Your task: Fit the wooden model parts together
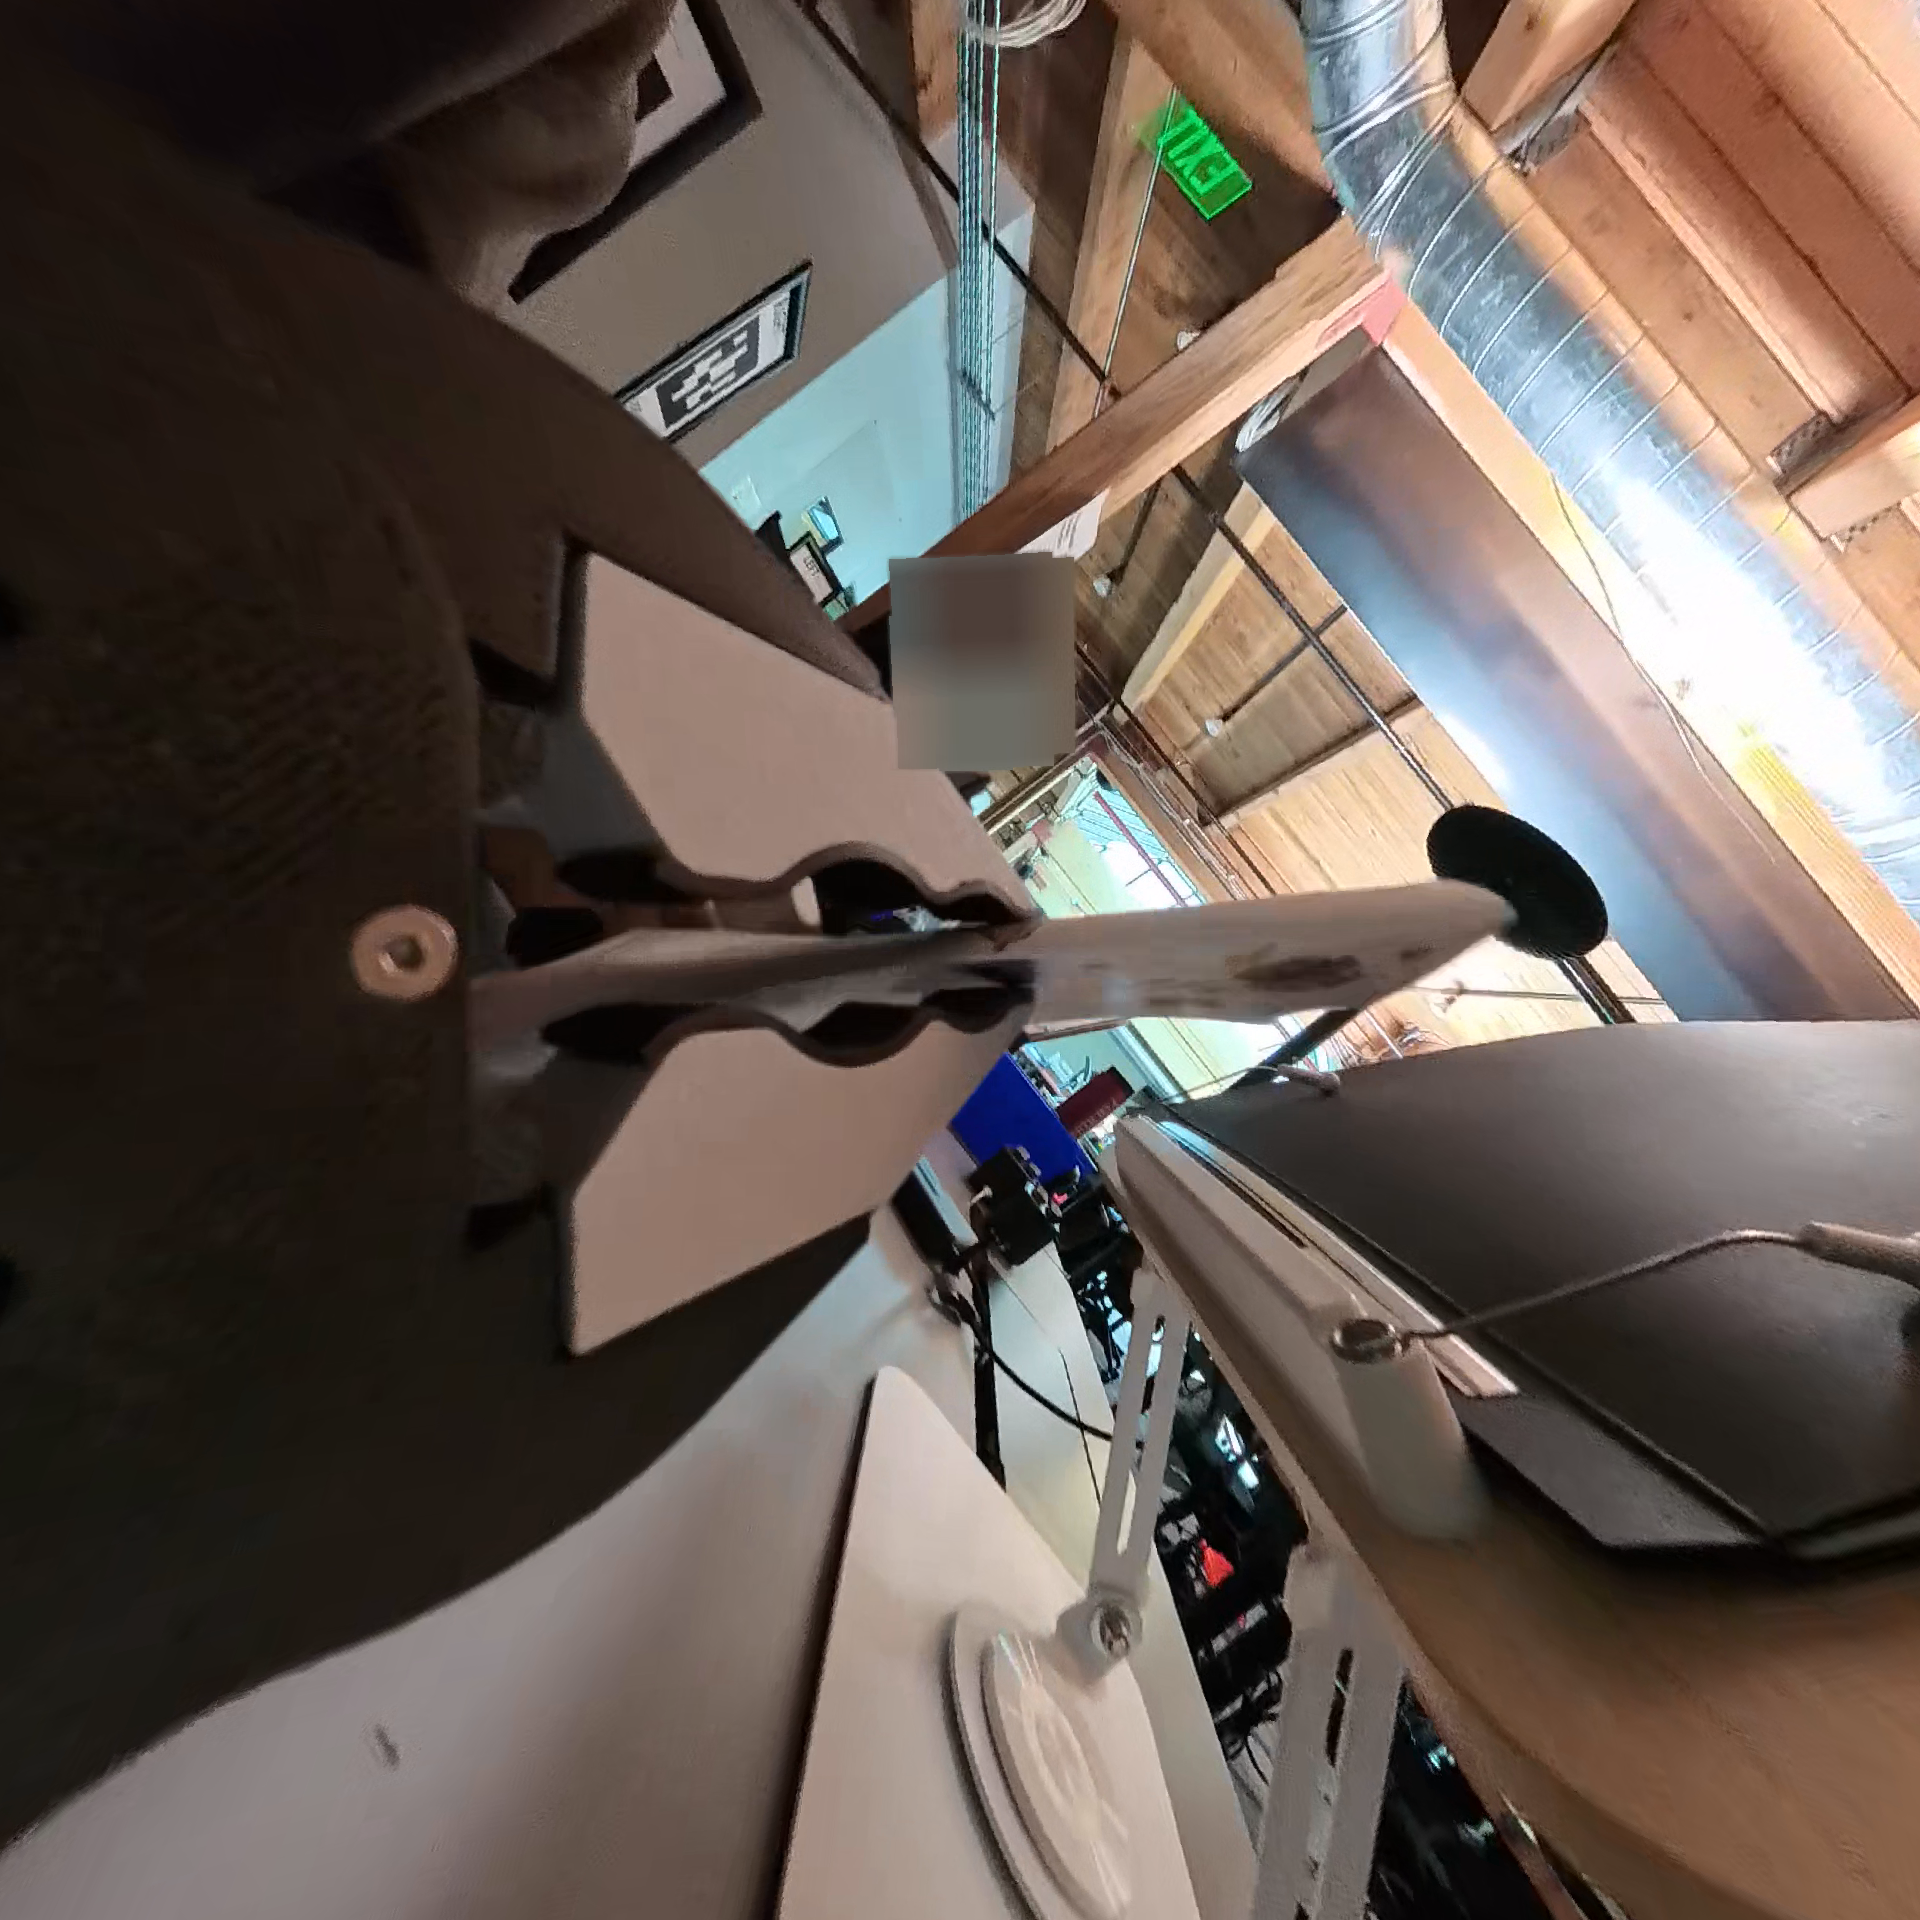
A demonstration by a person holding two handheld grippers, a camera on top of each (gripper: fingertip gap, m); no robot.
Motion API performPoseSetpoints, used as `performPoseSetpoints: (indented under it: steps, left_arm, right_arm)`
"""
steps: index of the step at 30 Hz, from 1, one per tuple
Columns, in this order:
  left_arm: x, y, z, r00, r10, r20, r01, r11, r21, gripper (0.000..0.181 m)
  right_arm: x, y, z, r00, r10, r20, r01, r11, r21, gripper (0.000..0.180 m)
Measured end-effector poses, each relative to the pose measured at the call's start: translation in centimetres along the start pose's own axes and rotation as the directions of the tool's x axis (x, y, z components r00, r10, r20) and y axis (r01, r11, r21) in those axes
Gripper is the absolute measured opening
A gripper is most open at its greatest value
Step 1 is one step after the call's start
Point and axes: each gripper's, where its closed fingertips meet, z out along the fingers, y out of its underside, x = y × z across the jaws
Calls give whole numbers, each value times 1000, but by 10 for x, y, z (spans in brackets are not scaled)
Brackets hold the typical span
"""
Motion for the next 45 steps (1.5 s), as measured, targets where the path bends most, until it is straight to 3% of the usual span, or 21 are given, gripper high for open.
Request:
performPoseSetpoints:
  steps: [10,28,34,35,36,40,43,45]
  left_arm:
    - [-4,40,12,1000,-19,20,23,979,-203,49]
    - [2,54,18,998,-59,-9,54,964,-260,51]
    - [6,52,18,996,-73,-45,60,969,-241,34]
    - [6,51,18,996,-72,-48,59,970,-237,28]
    - [8,50,17,996,-68,-60,52,971,-233,6]
    - [35,31,8,948,-186,-259,142,974,-178,0]
    - [57,-4,-10,814,-315,-488,321,944,-74,0]
    - [69,-25,-27,694,-355,-626,414,908,-56,0]
  right_arm:
    - [-1,-18,-10,999,32,29,-35,995,97,8]
    - [-1,-14,-8,998,56,42,-60,994,93,14]
    - [0,3,2,1000,23,13,-23,1000,0,19]
    - [-2,9,5,1000,8,13,-7,999,-33,21]
    - [-4,14,8,1000,-2,22,4,998,-65,24]
    - [-17,20,11,990,82,118,-72,993,-89,49]
    - [-31,21,12,937,250,243,-226,966,-122,66]
    - [-35,35,17,929,279,243,-234,952,-199,73]
